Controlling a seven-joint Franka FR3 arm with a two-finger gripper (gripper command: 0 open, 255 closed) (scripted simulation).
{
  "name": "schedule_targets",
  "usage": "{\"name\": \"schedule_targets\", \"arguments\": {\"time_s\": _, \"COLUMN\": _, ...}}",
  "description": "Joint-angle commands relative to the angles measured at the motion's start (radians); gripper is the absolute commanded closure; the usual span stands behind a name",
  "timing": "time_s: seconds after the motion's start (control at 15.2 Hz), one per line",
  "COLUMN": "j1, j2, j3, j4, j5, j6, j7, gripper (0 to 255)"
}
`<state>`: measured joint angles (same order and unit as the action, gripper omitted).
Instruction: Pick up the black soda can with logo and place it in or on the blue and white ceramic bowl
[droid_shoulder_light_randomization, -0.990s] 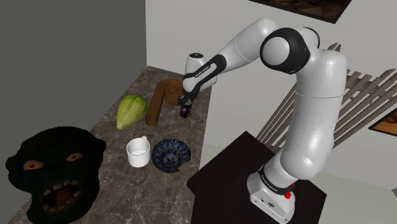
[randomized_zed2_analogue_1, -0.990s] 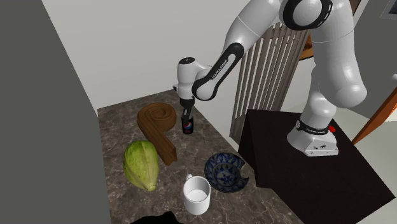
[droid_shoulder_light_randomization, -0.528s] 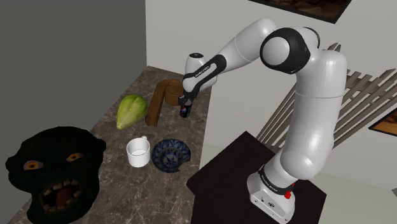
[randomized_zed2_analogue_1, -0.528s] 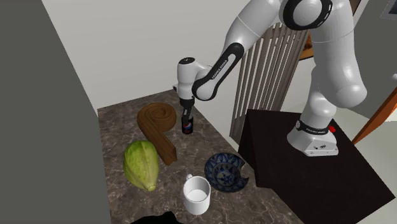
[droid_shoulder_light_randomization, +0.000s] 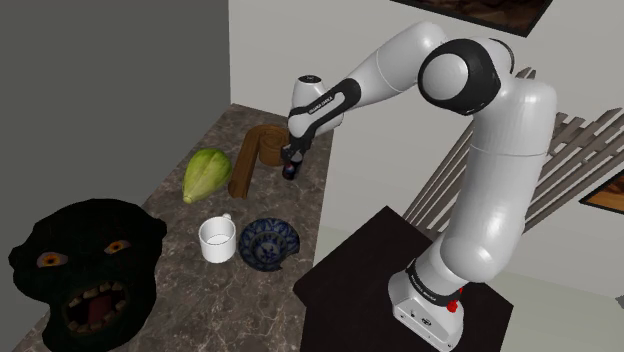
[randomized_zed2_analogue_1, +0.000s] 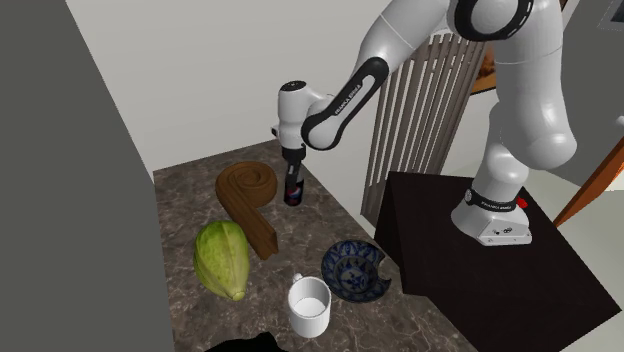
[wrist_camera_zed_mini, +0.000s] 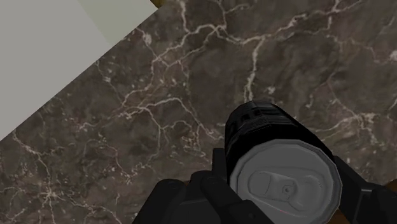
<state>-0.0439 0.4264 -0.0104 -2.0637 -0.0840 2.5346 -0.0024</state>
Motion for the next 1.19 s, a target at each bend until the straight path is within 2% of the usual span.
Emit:
{"name": "schedule_targets", "arguments": {"time_s": 0.0, "j1": -0.002, "j2": -0.022, "j3": 0.001, "j4": 0.000, "j5": 0.002, "j6": -0.022, "j7": -0.004, "gripper": 255}}
{"name": "schedule_targets", "arguments": {"time_s": 1.12, "j1": -0.004, "j2": -0.175, "j3": 0.006, "j4": 0.038, "j5": 0.014, "j6": -0.212, "j7": -0.020, "gripper": 255}}
